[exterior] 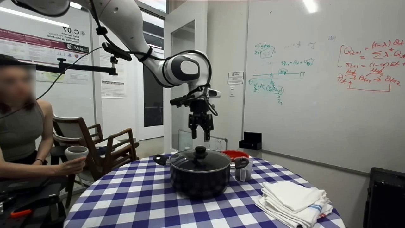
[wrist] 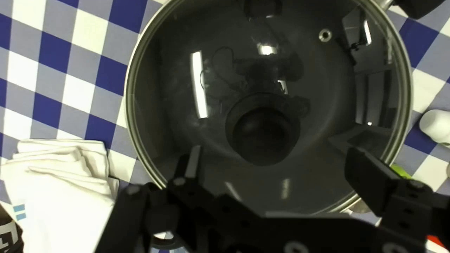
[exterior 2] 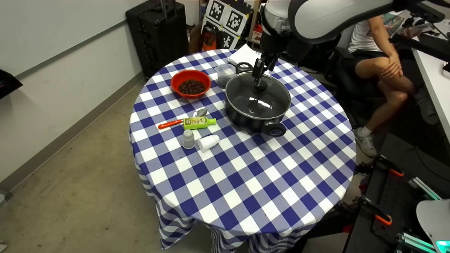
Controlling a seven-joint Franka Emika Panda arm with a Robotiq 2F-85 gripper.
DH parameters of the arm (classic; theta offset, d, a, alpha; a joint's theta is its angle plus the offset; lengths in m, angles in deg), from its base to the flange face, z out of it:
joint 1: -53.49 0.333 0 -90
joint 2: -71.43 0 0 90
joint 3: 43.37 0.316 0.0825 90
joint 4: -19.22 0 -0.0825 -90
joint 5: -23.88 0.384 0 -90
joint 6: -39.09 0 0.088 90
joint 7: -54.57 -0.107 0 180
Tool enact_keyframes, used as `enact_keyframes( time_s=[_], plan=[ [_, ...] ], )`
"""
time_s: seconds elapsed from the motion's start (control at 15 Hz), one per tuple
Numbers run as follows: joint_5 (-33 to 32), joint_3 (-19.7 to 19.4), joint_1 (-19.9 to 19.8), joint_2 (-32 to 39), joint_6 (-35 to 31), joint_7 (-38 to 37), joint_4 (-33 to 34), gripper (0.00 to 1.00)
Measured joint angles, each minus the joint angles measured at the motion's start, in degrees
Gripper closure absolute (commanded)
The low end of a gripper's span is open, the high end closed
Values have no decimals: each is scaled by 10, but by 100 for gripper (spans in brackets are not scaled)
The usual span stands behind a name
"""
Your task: Put the glass lid on the table.
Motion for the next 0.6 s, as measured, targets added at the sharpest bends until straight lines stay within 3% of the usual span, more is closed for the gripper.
enact_keyframes(
  time_s=[0.6],
  plan=[
    [23, 0, -3, 51, 36, 18, 51, 0]
  ],
)
